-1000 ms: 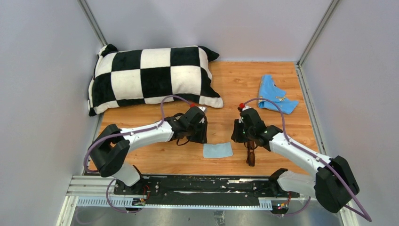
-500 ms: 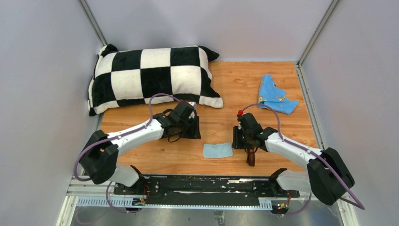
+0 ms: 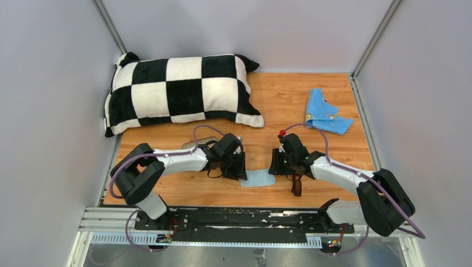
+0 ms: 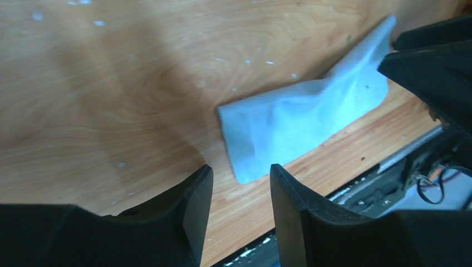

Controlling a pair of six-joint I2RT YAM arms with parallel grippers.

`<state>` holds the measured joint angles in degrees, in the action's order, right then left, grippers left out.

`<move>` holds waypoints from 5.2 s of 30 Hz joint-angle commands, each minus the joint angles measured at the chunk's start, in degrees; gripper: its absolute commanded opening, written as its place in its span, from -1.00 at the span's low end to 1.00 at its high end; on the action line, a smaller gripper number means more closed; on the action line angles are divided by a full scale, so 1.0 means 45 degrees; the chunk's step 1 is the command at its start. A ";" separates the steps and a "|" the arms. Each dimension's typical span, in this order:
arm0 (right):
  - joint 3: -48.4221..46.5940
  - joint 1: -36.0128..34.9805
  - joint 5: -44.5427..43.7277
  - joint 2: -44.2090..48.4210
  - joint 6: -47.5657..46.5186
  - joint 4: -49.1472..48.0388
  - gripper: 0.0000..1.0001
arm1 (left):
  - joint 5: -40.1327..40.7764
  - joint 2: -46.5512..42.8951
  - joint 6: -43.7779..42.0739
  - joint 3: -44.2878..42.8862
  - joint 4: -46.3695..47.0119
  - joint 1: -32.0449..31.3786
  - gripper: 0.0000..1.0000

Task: Organize the sunglasses
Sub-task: Pick up the glasses cleaning cloth from the center of the board, then place the glasses cleaning cloth in the sunglasses case.

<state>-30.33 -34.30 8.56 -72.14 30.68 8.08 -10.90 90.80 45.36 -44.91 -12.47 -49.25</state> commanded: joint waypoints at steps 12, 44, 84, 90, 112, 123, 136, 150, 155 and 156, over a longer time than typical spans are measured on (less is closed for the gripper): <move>0.0735 -0.0057 -0.0003 0.0655 0.0423 0.0590 -0.28 | 0.0052 0.1425 0.0235 -0.0147 0.0473 -0.0168 -0.35; -0.0528 -0.1751 0.0182 0.0186 0.1081 0.0215 -1.00 | 0.1168 -0.1060 -0.0586 -0.0209 -0.0293 -0.0150 -1.00; -1.1483 -0.3797 0.0662 -0.8997 0.0298 0.0107 -1.00 | 0.1920 -0.5326 -0.4145 0.0025 -0.3911 0.6530 -1.00; -1.1537 -0.3876 0.0791 -0.9469 0.0312 0.0085 -1.00 | 0.2087 -0.5247 -0.3838 0.0328 -0.3941 0.7133 -1.00; -0.9387 -0.4173 0.0934 -0.9192 0.0579 -0.1057 -1.00 | 0.2726 -0.4955 -0.2356 0.2434 -0.3460 0.7156 -1.00; -0.9363 -0.4251 0.0709 -0.9627 0.0506 -0.1656 -1.00 | 0.4067 -0.4311 -0.2832 0.1260 -0.4328 0.7156 -1.00; -0.9173 -0.4255 0.0208 -0.9667 0.0286 -0.1657 -1.00 | 0.4792 -0.3253 -0.2924 0.0796 -0.4851 0.7156 -1.00; -0.9279 -0.4253 -0.0178 -0.9557 -0.0117 -0.1316 -1.00 | 0.5111 -0.4094 -0.2473 0.1015 -0.5366 0.7156 -0.60; -0.9098 -0.4252 -0.0404 -0.9283 -0.0405 -0.1202 -1.00 | 0.5027 -0.4861 -0.2391 0.1089 -0.5529 0.7156 -0.51; -0.9127 -0.4252 -0.0345 -0.9292 -0.0454 -0.1157 -1.00 | 0.4988 -0.4956 -0.2352 0.1145 -0.5530 0.7156 -0.50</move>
<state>-72.64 -52.80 9.69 -114.59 31.24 -0.51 10.00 70.76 33.89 -40.29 -35.73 -17.41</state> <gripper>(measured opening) 0.009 0.241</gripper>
